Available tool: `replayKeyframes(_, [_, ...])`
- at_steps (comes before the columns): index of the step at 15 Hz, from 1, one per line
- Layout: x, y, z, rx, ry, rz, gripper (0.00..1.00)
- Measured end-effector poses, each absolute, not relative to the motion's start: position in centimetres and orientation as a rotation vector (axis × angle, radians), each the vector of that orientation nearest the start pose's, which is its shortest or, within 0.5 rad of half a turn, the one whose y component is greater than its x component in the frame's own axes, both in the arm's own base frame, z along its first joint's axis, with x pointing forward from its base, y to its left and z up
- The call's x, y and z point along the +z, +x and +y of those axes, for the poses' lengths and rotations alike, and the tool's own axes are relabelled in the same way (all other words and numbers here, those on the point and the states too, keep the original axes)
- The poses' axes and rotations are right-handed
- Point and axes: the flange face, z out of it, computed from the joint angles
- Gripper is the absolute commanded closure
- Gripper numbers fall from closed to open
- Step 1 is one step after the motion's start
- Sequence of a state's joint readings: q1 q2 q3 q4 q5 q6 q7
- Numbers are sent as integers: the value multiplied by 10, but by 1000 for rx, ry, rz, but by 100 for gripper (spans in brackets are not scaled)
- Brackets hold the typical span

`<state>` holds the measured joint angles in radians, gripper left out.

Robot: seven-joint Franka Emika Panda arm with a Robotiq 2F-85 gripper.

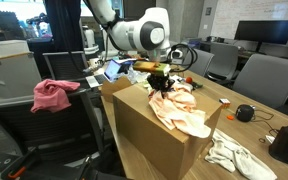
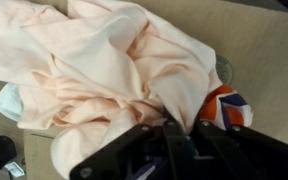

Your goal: Pick up two clothes from the box and put them on the chair.

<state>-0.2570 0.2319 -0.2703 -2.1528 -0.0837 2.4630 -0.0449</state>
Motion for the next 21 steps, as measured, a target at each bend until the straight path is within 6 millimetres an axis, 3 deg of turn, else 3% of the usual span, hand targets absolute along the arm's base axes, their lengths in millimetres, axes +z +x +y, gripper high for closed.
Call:
replayKeyframes(14, [463, 428, -163, -484, -3381, 473, 97])
replayKeyframes(21, [530, 396, -99, -683, -3422, 346, 97])
